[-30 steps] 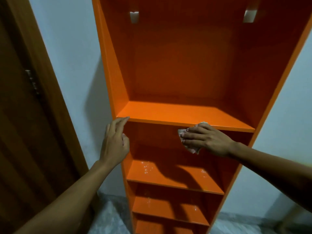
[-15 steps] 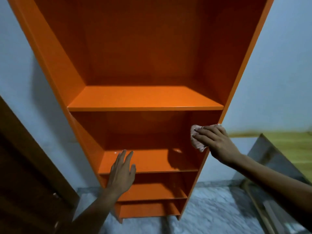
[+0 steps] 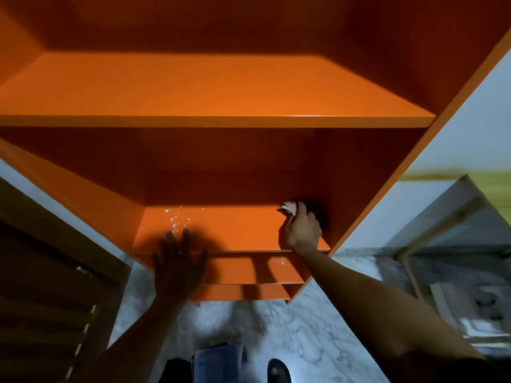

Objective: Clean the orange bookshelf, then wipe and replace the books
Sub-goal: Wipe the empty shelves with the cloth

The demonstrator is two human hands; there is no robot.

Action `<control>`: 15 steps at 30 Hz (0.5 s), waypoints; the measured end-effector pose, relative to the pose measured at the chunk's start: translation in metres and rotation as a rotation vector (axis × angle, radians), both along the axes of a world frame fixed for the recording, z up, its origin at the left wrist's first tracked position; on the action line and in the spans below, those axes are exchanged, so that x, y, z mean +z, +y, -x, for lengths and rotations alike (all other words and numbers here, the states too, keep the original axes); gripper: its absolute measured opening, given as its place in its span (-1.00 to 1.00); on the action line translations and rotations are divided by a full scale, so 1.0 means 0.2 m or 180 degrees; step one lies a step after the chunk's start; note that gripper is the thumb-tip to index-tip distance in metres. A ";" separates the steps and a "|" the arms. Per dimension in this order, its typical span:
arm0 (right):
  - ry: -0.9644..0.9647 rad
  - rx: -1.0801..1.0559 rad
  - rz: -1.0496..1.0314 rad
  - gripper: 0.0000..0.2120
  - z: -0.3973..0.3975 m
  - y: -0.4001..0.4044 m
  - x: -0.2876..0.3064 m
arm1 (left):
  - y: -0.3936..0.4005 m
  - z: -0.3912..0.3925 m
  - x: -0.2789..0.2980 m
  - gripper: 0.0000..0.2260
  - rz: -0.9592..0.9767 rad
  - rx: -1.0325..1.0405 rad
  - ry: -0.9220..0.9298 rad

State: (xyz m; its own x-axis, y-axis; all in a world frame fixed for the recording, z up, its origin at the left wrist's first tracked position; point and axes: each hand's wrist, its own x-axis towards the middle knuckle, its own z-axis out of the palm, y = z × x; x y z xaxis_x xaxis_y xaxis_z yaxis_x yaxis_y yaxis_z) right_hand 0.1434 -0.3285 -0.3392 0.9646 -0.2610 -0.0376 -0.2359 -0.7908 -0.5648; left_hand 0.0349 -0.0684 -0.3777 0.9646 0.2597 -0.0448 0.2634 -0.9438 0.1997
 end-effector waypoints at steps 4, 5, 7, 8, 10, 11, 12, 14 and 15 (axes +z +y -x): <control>-0.0459 0.1181 0.0508 -0.53 0.03 0.14 -0.10 | 0.05 -0.01 -0.03 -0.26 0.0118 0.0035 -0.0097; -0.0523 0.1511 0.0571 -0.51 0.06 0.17 -0.14 | 0.06 -0.01 -0.04 -0.27 0.0132 0.0023 -0.0157; -0.0651 0.2157 0.0668 -0.53 0.15 0.21 -0.18 | 0.07 -0.01 -0.06 -0.29 0.0137 0.0016 -0.0236; -0.0728 0.2483 0.0668 -0.53 0.19 0.22 -0.18 | 0.07 -0.01 -0.06 -0.30 0.0141 0.0010 -0.0195; -0.0902 0.3093 0.0549 -0.53 0.24 0.23 -0.19 | 0.08 -0.01 -0.05 -0.31 0.0099 0.0045 -0.0201; -0.1037 0.3339 0.0449 -0.55 0.26 0.23 -0.19 | 0.08 -0.01 -0.07 -0.30 0.0050 0.0062 -0.0277; -0.1061 0.3569 0.0288 -0.56 0.29 0.24 -0.18 | 0.09 -0.02 -0.06 -0.29 0.0042 0.0078 -0.0239; -0.1040 0.3888 -0.0088 -0.53 0.32 0.25 -0.14 | 0.11 -0.03 -0.07 -0.28 -0.0025 0.0051 -0.0150; -0.1067 0.3897 -0.0296 -0.53 0.32 0.25 -0.12 | 0.13 -0.04 -0.09 -0.29 -0.0076 -0.0019 -0.0165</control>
